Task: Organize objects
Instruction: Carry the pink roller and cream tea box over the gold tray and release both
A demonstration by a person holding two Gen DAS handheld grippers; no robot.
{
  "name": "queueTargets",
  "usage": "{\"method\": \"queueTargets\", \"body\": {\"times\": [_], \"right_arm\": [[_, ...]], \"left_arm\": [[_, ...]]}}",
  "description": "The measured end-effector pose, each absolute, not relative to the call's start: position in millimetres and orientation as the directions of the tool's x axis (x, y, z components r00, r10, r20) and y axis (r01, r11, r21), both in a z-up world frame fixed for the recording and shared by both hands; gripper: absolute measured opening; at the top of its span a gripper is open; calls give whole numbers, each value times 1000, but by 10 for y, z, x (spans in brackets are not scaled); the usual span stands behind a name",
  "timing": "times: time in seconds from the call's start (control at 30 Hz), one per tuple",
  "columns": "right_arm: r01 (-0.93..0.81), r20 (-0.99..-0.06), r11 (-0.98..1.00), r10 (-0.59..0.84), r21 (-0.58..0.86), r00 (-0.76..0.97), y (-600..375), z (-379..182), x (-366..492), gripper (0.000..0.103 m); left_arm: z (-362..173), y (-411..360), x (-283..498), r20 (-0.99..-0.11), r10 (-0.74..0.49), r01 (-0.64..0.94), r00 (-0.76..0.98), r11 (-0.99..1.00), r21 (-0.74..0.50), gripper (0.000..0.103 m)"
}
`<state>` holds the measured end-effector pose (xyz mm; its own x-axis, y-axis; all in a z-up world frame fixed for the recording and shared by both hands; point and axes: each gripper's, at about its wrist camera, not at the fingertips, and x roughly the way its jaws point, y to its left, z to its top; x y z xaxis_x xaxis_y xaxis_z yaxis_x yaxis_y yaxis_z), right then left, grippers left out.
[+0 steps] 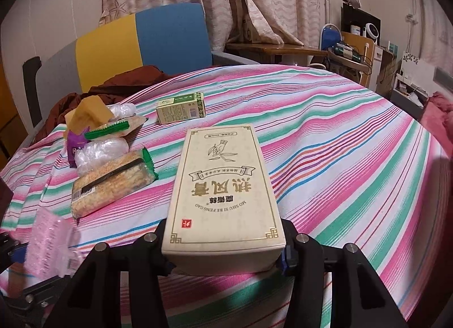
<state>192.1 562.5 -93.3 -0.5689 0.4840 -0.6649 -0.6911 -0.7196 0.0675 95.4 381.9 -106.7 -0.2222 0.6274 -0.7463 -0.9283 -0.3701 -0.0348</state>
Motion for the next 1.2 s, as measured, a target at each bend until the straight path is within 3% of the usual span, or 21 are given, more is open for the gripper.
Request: {"method": "queueTargets", "body": {"times": [0.47,1.2], "right_arm": [[-616,-676,-742,311,266,-667,5007,-836,1948,52],[-333,-631,-899,85,285,-771,3817,-375,1380,52]], "left_arm": [[-1051,3314,1043,-717,637,-911,-283,-413,-8,46],[-471,2067,990,-581,701,-838,-413,-543,-60,46]]}}
